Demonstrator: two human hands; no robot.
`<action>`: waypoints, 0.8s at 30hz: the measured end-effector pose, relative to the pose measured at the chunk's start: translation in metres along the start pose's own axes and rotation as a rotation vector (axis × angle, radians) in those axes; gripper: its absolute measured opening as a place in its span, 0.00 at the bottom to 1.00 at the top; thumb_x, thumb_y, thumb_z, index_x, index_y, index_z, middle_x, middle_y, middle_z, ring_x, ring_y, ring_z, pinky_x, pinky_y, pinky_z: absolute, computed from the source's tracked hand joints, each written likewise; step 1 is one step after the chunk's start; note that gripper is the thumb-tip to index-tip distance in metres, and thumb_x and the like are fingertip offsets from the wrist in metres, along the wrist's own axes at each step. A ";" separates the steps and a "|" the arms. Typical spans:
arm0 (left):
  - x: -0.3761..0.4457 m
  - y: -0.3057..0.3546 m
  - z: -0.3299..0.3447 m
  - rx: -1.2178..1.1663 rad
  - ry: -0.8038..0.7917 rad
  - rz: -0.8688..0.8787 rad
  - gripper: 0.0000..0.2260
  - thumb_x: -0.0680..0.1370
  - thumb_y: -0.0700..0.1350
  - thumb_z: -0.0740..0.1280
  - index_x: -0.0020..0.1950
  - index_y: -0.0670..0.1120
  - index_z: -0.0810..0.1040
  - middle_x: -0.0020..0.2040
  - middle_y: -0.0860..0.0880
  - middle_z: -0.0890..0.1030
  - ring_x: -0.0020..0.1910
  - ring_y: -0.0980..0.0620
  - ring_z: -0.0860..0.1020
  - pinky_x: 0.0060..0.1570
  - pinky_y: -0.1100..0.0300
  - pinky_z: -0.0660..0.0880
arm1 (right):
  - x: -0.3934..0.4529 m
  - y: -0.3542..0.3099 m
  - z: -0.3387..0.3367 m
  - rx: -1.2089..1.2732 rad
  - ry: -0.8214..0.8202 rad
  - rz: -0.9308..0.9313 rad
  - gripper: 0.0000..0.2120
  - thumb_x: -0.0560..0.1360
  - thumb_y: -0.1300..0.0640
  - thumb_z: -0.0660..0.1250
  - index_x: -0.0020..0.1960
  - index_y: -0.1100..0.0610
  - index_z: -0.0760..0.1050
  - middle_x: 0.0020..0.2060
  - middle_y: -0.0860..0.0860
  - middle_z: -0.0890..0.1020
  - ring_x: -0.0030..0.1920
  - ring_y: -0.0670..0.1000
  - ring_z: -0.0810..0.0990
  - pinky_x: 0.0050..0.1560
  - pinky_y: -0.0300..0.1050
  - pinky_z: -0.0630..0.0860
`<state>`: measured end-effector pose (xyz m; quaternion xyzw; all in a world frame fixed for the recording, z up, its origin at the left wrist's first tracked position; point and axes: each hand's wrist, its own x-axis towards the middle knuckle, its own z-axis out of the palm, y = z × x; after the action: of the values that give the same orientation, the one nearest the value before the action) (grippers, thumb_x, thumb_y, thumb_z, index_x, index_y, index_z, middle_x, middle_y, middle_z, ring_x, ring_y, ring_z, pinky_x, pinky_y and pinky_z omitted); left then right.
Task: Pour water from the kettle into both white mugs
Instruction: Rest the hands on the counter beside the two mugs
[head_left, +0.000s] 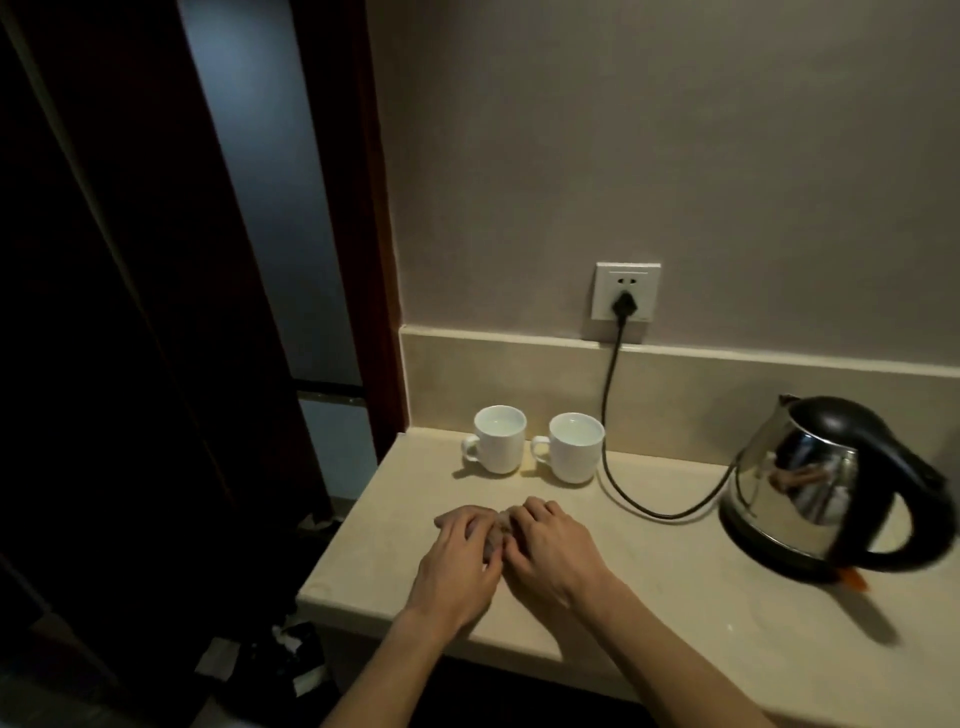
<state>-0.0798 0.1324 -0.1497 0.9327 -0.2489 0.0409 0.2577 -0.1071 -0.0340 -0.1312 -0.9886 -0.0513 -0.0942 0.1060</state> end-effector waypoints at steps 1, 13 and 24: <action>0.002 0.004 0.003 -0.012 -0.005 0.019 0.18 0.84 0.54 0.60 0.74 0.56 0.69 0.72 0.56 0.68 0.71 0.56 0.67 0.66 0.55 0.75 | -0.004 0.005 -0.003 0.004 -0.001 0.016 0.20 0.80 0.43 0.53 0.64 0.51 0.74 0.58 0.50 0.78 0.59 0.51 0.75 0.55 0.47 0.75; 0.038 0.101 0.058 -0.004 -0.043 0.281 0.16 0.82 0.55 0.60 0.68 0.51 0.75 0.66 0.51 0.74 0.66 0.52 0.70 0.70 0.54 0.70 | -0.071 0.094 -0.036 -0.008 0.065 0.247 0.20 0.82 0.45 0.54 0.70 0.48 0.71 0.66 0.48 0.77 0.65 0.49 0.74 0.58 0.46 0.76; 0.056 0.091 0.074 -0.086 -0.047 0.381 0.15 0.84 0.49 0.61 0.68 0.48 0.77 0.62 0.52 0.79 0.62 0.55 0.74 0.61 0.57 0.77 | -0.065 0.100 -0.023 0.093 0.100 0.188 0.21 0.84 0.49 0.53 0.74 0.51 0.69 0.72 0.51 0.73 0.74 0.50 0.67 0.68 0.44 0.70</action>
<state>-0.0788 0.0031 -0.1602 0.8575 -0.4285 0.0563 0.2791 -0.1624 -0.1416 -0.1417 -0.9771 0.0428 -0.1304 0.1626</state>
